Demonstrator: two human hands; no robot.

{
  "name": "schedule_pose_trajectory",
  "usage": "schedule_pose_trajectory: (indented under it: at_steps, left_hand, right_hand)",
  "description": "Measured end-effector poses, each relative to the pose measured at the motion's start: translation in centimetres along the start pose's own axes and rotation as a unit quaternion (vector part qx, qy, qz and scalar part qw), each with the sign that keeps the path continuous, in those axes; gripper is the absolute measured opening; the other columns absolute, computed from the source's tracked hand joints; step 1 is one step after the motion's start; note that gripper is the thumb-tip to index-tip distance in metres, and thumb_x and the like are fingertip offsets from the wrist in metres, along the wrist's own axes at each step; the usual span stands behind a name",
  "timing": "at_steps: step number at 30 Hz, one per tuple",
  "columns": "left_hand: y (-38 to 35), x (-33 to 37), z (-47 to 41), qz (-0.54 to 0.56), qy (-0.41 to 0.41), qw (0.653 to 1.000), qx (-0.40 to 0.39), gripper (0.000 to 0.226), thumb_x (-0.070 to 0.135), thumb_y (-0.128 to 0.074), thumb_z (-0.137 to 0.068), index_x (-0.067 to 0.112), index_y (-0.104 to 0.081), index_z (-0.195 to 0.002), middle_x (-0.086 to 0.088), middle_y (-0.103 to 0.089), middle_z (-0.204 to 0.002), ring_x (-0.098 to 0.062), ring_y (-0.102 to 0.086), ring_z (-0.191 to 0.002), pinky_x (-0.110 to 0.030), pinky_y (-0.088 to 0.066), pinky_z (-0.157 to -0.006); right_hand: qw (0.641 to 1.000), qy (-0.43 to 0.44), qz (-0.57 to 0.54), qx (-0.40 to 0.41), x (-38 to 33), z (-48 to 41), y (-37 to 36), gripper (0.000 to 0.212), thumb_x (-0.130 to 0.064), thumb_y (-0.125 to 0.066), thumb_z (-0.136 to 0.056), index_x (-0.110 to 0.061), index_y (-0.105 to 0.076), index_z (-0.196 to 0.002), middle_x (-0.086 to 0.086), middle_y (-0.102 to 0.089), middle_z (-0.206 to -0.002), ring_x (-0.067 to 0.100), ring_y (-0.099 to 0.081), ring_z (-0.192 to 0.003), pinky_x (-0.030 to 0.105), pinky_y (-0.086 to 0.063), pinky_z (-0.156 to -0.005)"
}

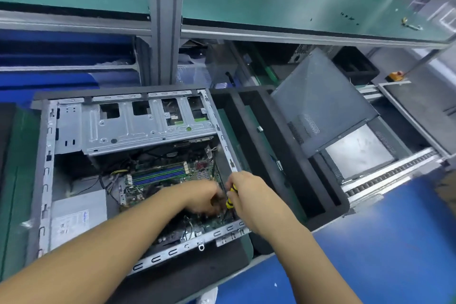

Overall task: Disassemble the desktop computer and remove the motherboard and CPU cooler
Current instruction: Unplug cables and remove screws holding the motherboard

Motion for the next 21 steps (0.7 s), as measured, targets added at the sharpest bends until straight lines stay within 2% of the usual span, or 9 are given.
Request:
schedule_pose_trajectory:
  at_steps: [2,4,6,10,14,19,21]
  left_hand:
    - [-0.7,0.1,-0.5,-0.022,-0.026,0.999,0.013,0.021,0.01,-0.062,-0.089,0.012,-0.07,-0.108,-0.005,-0.07,-0.098,-0.023,-0.06,-0.087,-0.028,-0.046,-0.077]
    - [-1.1,-0.1,-1.0,-0.044,-0.041,0.998,0.034,0.01,0.009,-0.062,-0.087,0.011,-0.069,-0.094,-0.003,-0.062,-0.083,-0.024,-0.053,-0.079,-0.036,-0.049,-0.078]
    - [-1.2,-0.3,-1.3,-0.048,-0.039,0.997,0.05,0.01,0.011,-0.062,-0.086,0.019,-0.067,-0.086,-0.002,-0.058,-0.077,-0.023,-0.053,-0.076,-0.039,-0.051,-0.075]
    - [-1.3,-0.2,-2.0,-0.045,-0.036,0.996,0.07,0.008,0.022,-0.069,-0.084,0.015,-0.069,-0.089,-0.003,-0.059,-0.07,-0.026,-0.056,-0.071,-0.028,-0.037,-0.055]
    - [-2.0,-1.0,-2.4,-0.045,-0.031,0.997,0.055,0.018,0.032,-0.075,-0.08,0.021,-0.067,-0.091,-0.004,-0.065,-0.089,-0.026,-0.062,-0.08,-0.03,-0.046,-0.06]
    - [-2.2,-1.0,-2.5,-0.055,-0.023,0.995,0.074,0.016,0.033,-0.072,-0.081,0.022,-0.063,-0.087,-0.002,-0.06,-0.086,-0.028,-0.061,-0.077,-0.034,-0.05,-0.061]
    - [-2.2,-1.0,-2.5,-0.062,-0.021,0.995,0.079,0.015,0.037,-0.072,-0.083,0.026,-0.061,-0.085,0.002,-0.055,-0.083,-0.027,-0.06,-0.077,-0.032,-0.047,-0.058]
  right_hand:
    - [0.999,-0.012,0.033,-0.02,0.2,0.0,-1.1,0.014,-0.01,-0.046,-0.101,-0.014,-0.054,-0.112,0.004,-0.053,-0.113,0.026,-0.055,-0.098,0.038,-0.048,-0.081]
    - [0.998,-0.028,0.055,-0.024,0.5,-0.1,-1.5,0.015,-0.01,-0.046,-0.1,-0.014,-0.056,-0.11,0.005,-0.054,-0.11,0.028,-0.056,-0.096,0.04,-0.049,-0.08]
    - [0.996,-0.042,0.076,-0.022,0.6,-0.3,-1.7,0.015,-0.012,-0.047,-0.1,-0.015,-0.058,-0.109,0.005,-0.055,-0.108,0.028,-0.057,-0.093,0.039,-0.05,-0.076]
    - [0.994,-0.053,0.083,-0.044,0.4,-0.7,-2.3,0.017,-0.018,-0.049,-0.1,-0.017,-0.064,-0.109,0.005,-0.057,-0.108,0.027,-0.06,-0.092,0.037,-0.049,-0.072]
    - [0.993,-0.062,0.085,-0.047,0.5,-0.8,-2.9,0.017,-0.014,-0.051,-0.1,-0.018,-0.065,-0.108,0.004,-0.058,-0.109,0.025,-0.06,-0.094,0.035,-0.049,-0.072]
    - [0.994,-0.07,0.082,-0.031,0.6,-0.7,-3.0,0.018,-0.011,-0.049,-0.1,-0.017,-0.064,-0.107,0.003,-0.058,-0.107,0.024,-0.059,-0.094,0.039,-0.052,-0.078]
    - [0.994,-0.07,0.08,-0.03,0.6,-0.7,-3.0,0.017,-0.013,-0.049,-0.101,-0.017,-0.065,-0.107,0.003,-0.058,-0.107,0.023,-0.059,-0.093,0.038,-0.051,-0.077]
Point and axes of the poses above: each hand's wrist, its own z-axis away from the middle knuckle, its own y-axis out of the back of the hand, x = y × z, the point moved 8 cm from there along -z, towards the middle knuckle
